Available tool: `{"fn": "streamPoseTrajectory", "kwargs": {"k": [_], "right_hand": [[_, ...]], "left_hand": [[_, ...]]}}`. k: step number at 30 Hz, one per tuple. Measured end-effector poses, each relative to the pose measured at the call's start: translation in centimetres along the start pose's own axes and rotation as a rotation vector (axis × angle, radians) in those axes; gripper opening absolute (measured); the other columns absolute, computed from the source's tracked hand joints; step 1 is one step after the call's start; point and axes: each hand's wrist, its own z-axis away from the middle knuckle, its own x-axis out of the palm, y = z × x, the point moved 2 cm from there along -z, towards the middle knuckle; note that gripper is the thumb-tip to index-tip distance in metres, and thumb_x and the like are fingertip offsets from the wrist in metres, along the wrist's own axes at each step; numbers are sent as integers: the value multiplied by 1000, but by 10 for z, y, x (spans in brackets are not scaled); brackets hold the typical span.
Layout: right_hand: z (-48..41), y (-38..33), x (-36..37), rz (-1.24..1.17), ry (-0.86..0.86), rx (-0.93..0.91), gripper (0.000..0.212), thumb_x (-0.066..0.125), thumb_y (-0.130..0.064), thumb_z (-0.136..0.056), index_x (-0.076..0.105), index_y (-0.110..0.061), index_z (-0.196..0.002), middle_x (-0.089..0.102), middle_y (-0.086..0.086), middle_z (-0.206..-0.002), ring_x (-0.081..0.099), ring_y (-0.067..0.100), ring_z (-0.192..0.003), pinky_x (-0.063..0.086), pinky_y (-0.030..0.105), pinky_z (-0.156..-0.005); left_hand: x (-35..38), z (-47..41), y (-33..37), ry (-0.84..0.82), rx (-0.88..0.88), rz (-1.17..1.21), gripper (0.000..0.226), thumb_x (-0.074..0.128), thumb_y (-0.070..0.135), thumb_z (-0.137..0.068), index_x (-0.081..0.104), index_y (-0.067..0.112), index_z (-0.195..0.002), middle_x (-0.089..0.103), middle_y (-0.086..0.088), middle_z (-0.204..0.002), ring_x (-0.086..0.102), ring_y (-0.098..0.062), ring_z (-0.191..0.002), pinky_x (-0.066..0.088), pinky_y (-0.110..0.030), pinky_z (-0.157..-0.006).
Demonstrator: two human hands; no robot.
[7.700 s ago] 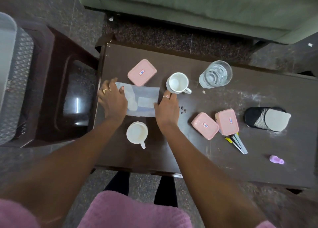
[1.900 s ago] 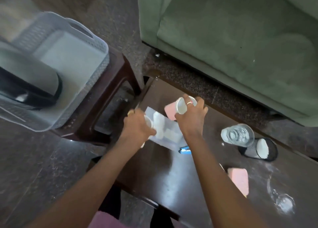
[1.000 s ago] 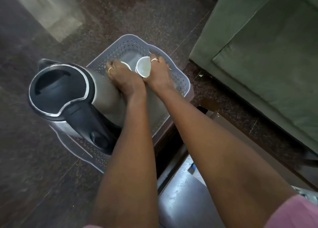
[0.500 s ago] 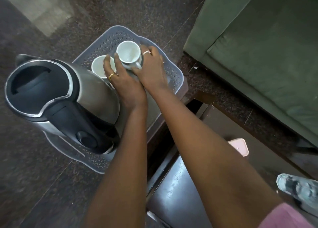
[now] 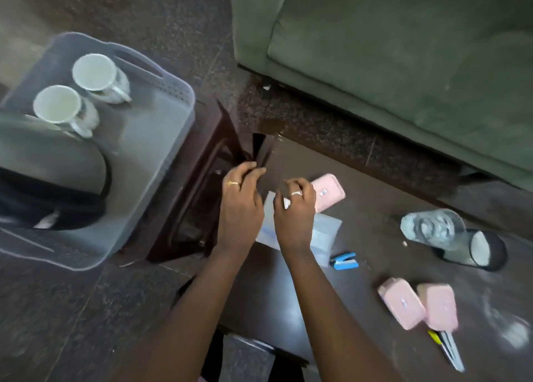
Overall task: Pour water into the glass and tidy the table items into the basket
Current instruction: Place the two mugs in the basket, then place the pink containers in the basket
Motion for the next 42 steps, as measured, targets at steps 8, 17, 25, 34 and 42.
{"fn": "streamPoseTrajectory", "kwargs": {"k": [8, 17, 25, 34, 42], "right_hand": [[65, 166, -106, 208, -129, 424, 47, 66, -4, -74, 57, -4, -121, 43, 22, -133, 38, 40, -122, 26, 34, -102], [122, 263, -171, 647, -376, 512, 98, 68, -22, -62, 17, -30, -145, 19, 8, -150, 19, 34, -135, 18, 51, -108], [113, 266, -172, 672, -328, 491, 87, 65, -21, -68, 22, -30, -143, 41, 7, -132, 25, 32, -129, 19, 56, -104], [71, 205, -148, 487, -98, 230, 71, 69, -8, -56, 47, 4, -122, 58, 23, -109, 54, 42, -97, 41, 43, -89], [-26, 22, -61, -82, -317, 21, 68, 72, -16, -64, 41, -16, -125, 52, 8, -119, 47, 27, -109, 45, 39, -91]], "left_hand": [[114, 52, 39, -494, -28, -171, 57, 63, 17, -83, 40, 4, -133, 37, -17, -143, 32, -33, -130, 20, -32, -110], [175, 40, 59, -393, -105, -368, 101, 77, 44, -69, 20, 2, -142, 26, -21, -149, 21, -36, -138, 21, -46, -116], [180, 17, 46, -424, -238, -367, 97, 76, 29, -73, 15, 6, -144, 34, -21, -144, 30, -36, -133, 25, -43, -111], [108, -23, 62, -245, -120, -242, 79, 73, 18, -67, 35, 3, -135, 41, -24, -133, 41, -39, -119, 33, -44, -102], [-75, -78, 3, 141, -258, -328, 68, 70, 27, -70, 42, 2, -127, 53, -25, -120, 47, -40, -111, 33, -43, -93]]}}
